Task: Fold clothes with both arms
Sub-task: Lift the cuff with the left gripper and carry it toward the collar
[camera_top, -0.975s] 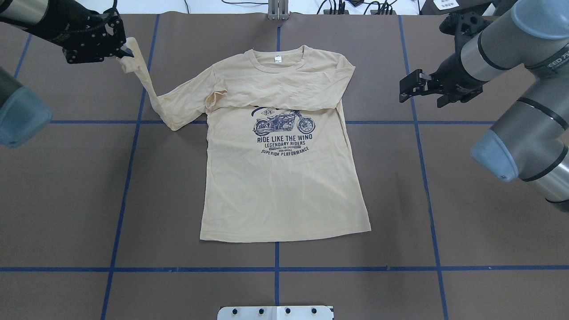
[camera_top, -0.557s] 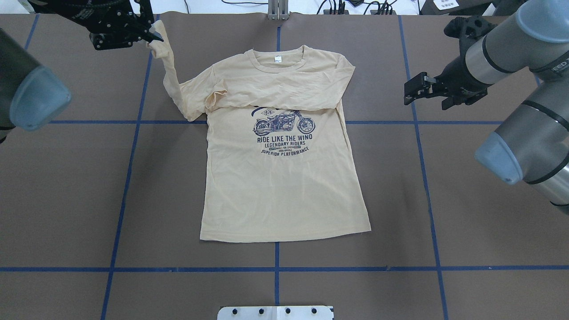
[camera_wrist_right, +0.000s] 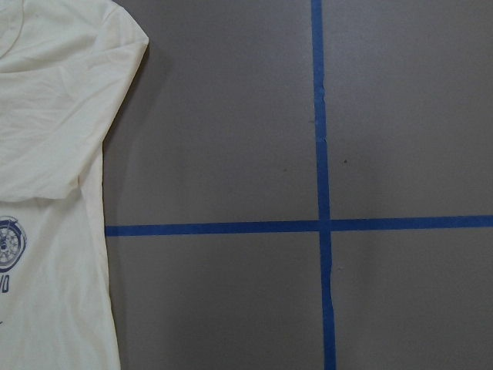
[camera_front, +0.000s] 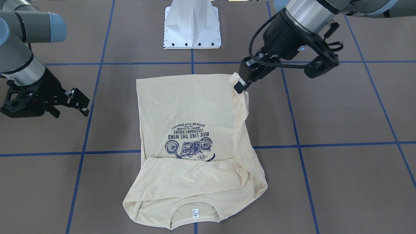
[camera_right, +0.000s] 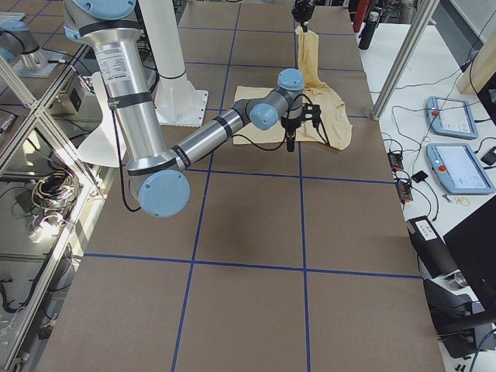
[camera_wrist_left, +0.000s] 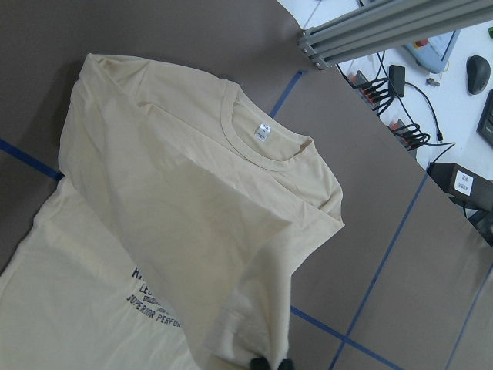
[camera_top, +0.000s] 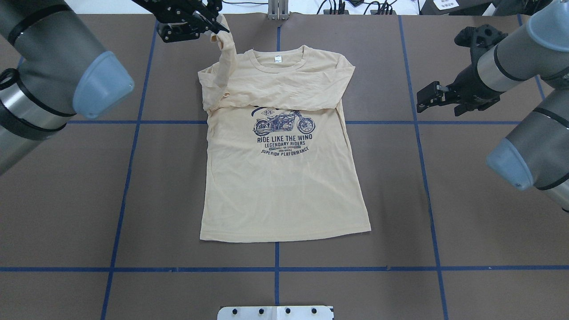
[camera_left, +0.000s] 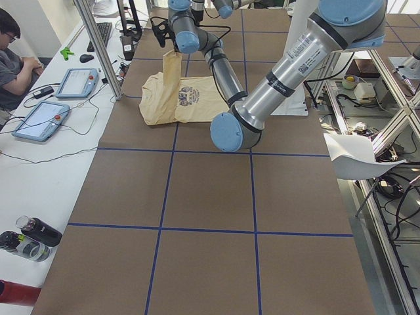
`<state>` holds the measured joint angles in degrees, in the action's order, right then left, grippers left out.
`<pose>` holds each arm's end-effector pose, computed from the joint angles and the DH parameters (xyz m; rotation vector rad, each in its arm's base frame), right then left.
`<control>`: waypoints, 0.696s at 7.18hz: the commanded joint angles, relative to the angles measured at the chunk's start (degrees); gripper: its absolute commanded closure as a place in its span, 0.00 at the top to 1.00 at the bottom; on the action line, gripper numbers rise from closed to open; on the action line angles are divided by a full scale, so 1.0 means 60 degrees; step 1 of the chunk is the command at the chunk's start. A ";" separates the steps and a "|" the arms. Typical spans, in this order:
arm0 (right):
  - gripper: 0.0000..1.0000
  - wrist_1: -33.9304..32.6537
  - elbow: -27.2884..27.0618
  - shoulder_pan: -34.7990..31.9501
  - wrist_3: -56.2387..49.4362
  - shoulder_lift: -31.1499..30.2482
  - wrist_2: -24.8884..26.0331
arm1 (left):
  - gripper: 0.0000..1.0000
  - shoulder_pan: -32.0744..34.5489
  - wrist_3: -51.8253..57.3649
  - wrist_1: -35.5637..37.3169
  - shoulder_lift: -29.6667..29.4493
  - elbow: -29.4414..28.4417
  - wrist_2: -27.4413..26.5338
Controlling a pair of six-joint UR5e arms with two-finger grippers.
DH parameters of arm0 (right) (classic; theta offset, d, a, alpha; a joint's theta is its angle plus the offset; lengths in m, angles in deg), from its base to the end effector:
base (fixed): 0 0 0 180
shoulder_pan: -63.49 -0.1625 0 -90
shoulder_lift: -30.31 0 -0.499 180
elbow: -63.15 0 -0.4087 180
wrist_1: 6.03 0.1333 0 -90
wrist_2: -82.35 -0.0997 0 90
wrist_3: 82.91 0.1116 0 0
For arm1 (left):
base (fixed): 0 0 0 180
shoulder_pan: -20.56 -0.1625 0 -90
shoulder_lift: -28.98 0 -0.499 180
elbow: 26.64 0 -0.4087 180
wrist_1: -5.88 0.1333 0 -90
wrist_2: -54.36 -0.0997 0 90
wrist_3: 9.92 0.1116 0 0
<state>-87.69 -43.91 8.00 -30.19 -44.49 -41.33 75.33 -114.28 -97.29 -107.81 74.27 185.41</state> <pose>-0.2882 -0.5452 0.4315 0.1096 -0.8804 0.0885 0.3515 -0.6017 0.0921 -0.1765 1.3324 -0.5816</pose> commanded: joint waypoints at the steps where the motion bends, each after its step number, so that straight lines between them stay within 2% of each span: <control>1: 1.00 -0.0013 0.0031 -0.0082 -0.0230 -0.0175 -0.0026 | 0.00 -0.0703 -0.0329 -0.0061 -0.0434 -0.0384 -0.0423; 3: 1.00 0.0002 0.0046 -0.0156 -0.0348 -0.0292 -0.0041 | 0.00 -0.0954 -0.0476 -0.0483 -0.0580 -0.0995 -0.0762; 5: 1.00 -0.0013 0.0090 -0.0214 -0.0406 -0.0321 -0.0041 | 0.00 -0.0954 -0.0958 -0.1884 -0.1586 -0.3227 -0.1069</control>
<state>-87.74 -43.50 6.96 -32.35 -46.33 -41.57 69.68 -118.39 -103.63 -114.01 62.57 179.98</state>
